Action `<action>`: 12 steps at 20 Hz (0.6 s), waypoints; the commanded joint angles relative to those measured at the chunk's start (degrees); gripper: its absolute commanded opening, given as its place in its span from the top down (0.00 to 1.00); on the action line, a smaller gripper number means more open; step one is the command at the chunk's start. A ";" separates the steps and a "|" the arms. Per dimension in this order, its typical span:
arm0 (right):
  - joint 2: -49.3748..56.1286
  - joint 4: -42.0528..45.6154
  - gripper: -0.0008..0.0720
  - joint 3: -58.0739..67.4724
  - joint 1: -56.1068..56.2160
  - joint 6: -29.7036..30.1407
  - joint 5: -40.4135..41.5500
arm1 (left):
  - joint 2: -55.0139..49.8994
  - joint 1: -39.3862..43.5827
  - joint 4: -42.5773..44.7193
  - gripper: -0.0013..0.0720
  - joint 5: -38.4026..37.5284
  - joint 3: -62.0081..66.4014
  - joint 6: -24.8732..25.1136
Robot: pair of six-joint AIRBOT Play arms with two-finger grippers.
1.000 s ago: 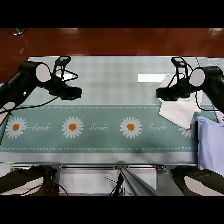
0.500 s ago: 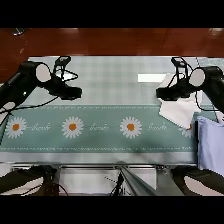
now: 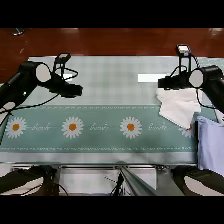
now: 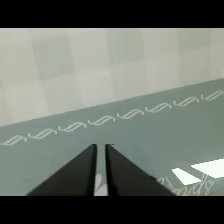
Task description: Fold the shirts.
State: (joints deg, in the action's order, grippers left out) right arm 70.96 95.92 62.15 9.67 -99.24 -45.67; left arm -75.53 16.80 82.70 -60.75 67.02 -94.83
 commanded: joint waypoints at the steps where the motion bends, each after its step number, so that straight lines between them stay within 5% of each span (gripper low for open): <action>1: 0.83 16.52 0.12 0.04 -0.98 -5.14 12.72 | -0.15 -0.11 2.40 0.04 10.19 0.00 -0.02; 4: 4.85 17.20 0.12 1.46 -7.91 -13.07 17.57 | -0.17 -0.83 6.91 0.02 15.32 -0.02 0.17; 12: 21.03 2.32 0.13 8.74 -20.41 -8.02 7.85 | -1.92 -4.04 6.88 0.02 11.87 -0.04 -0.04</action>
State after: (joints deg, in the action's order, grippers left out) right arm 87.42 104.75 68.99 -7.31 -109.73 -33.80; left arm -76.77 13.50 89.21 -47.16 67.02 -94.70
